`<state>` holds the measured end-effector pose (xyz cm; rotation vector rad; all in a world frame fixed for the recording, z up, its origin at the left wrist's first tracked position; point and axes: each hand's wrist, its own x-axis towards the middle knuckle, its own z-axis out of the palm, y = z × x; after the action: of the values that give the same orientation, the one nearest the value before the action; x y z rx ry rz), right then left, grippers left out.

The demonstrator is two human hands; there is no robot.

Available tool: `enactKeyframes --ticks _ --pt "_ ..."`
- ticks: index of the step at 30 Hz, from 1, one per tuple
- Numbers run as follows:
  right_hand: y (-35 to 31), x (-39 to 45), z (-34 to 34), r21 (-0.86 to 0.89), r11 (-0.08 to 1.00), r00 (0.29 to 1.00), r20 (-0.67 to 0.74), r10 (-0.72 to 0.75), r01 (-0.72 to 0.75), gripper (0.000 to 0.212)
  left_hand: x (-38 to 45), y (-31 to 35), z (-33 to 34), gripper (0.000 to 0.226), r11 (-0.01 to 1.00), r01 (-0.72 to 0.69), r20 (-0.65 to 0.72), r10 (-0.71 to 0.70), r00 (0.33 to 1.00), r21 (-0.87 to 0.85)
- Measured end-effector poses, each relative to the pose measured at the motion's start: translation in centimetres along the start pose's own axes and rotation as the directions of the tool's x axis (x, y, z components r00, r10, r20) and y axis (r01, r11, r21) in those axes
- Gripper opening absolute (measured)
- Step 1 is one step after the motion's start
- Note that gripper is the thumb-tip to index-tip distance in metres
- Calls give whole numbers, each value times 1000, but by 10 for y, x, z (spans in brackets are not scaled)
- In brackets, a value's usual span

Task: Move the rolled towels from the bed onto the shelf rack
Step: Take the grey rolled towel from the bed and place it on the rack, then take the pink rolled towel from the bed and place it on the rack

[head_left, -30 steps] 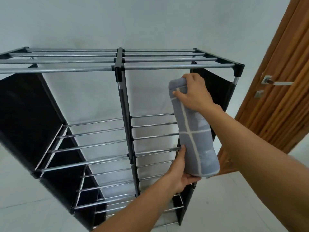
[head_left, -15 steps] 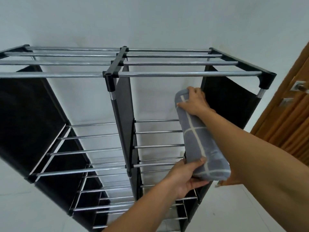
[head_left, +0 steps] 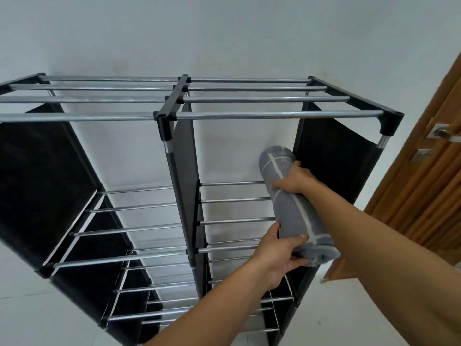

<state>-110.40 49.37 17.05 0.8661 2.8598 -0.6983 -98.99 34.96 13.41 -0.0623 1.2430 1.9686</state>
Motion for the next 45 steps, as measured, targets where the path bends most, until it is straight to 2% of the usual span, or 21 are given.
enactKeyframes --ticks 4,8,11,13,14,16,20,22,24,26,27,30,32,34,36,38,41,42,45 --pt "0 2 0 31 998 999 -25 -45 46 102 3 5 2 56 999 -38 -17 38 999 -7" --pt "-16 0 0 -5 995 995 16 -100 100 95 13 18 -2 40 996 -90 -58 89 994 -12" --pt "-5 -14 3 21 996 995 49 -86 85 95 12 9 -2 41 996 -92 -77 91 993 -7" --pt "38 -37 17 49 991 992 -15 124 -123 96 17 -23 -7 49 993 96 106 -103 989 70" --pt "42 -41 20 55 990 991 -15 134 -133 96 18 -30 -11 52 992 97 125 -107 986 83" --pt "53 -47 20 20 994 994 -19 108 -107 90 14 -32 -7 54 993 55 130 -69 989 109" --pt "32 -63 9 -2 998 993 -93 -68 68 78 16 -22 -14 63 985 -86 110 70 991 152" --pt "33 -79 4 -28 987 978 -128 -162 159 72 15 -26 -18 62 941 -205 57 197 979 271" --pt "41 -99 1 -44 981 969 -153 -195 190 67 13 -37 -23 66 845 -292 49 303 952 449" --pt "55 -122 2 -28 978 962 -181 -207 205 62 9 -54 -28 74 772 -320 67 341 938 549" --pt "61 -134 4 -16 977 958 -196 -212 213 59 5 -61 -29 71 756 -328 70 353 933 566" --pt "81 -173 8 51 976 947 -257 -193 213 50 -6 -79 -30 59 784 -307 33 345 938 539" --pt "101 -200 15 94 982 944 -305 -128 163 46 -13 -91 -24 45 818 -215 28 237 971 534" --pt "130 -233 24 161 985 942 -336 -1 58 44 -22 -110 -14 22 810 -115 75 88 993 575" --pt "165 -277 38 255 965 918 -368 149 -54 41 -39 -135 -1 12 763 -45 130 -52 990 644" --pt "200 -336 59 369 911 870 -371 324 -181 40 -64 -168 14 11 662 -25 210 -201 957 749" --pt "251 -444 101 494 784 775 -295 559 -377 38 -120 -226 38 19 442 -104 308 -420 854 891" --pt "265 -487 116 511 732 735 -252 629 -451 34 -145 -246 45 20 383 -158 346 -491 800 910" --pt "292 -635 168 557 531 552 -148 820 -639 25 -232 -313 61 8 286 -321 426 -695 579 903"
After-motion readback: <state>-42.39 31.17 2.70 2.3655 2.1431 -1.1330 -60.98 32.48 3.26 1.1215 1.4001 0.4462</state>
